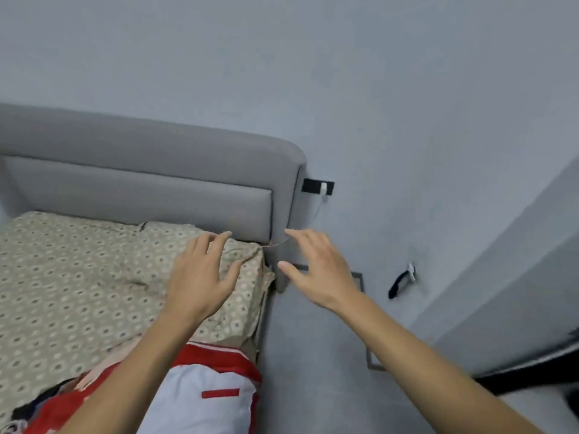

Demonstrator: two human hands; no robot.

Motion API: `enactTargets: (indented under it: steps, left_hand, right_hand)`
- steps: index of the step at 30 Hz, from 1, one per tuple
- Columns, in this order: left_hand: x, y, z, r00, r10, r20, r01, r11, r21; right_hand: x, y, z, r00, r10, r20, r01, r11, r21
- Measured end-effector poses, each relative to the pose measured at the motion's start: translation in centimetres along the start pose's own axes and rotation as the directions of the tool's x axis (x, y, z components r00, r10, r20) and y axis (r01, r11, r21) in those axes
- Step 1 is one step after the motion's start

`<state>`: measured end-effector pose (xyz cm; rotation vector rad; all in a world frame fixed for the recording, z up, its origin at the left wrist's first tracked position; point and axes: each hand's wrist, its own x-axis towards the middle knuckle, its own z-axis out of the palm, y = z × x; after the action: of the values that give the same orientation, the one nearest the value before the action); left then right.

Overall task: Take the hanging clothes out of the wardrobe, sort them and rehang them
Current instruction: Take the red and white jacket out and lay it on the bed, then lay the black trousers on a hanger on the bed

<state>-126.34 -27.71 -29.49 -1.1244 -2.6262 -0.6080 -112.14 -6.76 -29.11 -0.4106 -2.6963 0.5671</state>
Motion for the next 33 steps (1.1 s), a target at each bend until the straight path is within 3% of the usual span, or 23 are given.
enactTargets:
  steps: [4, 10, 16, 20, 33]
  left_hand:
    - [3.1, 10.4, 3.2, 0.973, 0.226, 0.048, -0.224, 0.973, -0.054]
    - [3.4, 25.7, 7.4, 0.88, 0.469, 0.069, -0.45, 0.873, -0.19]
    - [1.6, 38.3, 10.4, 0.808, 0.586, 0.062, -0.544, 0.783, -0.302]
    - [0.0, 45.7, 12.6, 0.756, 0.651, 0.075, -0.589, 0.725, -0.356]
    - [0.5, 64.4, 21.3, 0.481, 0.872, 0.095, -0.742, 0.462, -0.485]
  right_hand:
    - [-6.1, 6.2, -7.1, 0.975, 0.177, -0.135, -0.184, 0.982, -0.04]
    - [-16.5, 14.2, -15.5, 0.875, 0.39, -0.287, -0.423, 0.904, -0.062]
    - [-25.9, 20.5, -21.4, 0.795, 0.484, -0.365, -0.547, 0.833, -0.085]
    - [-31.4, 24.2, -24.8, 0.704, 0.548, -0.452, -0.629, 0.777, -0.038]
    - [-42.7, 34.1, -32.2, 0.405, 0.703, -0.585, -0.849, 0.527, 0.044]
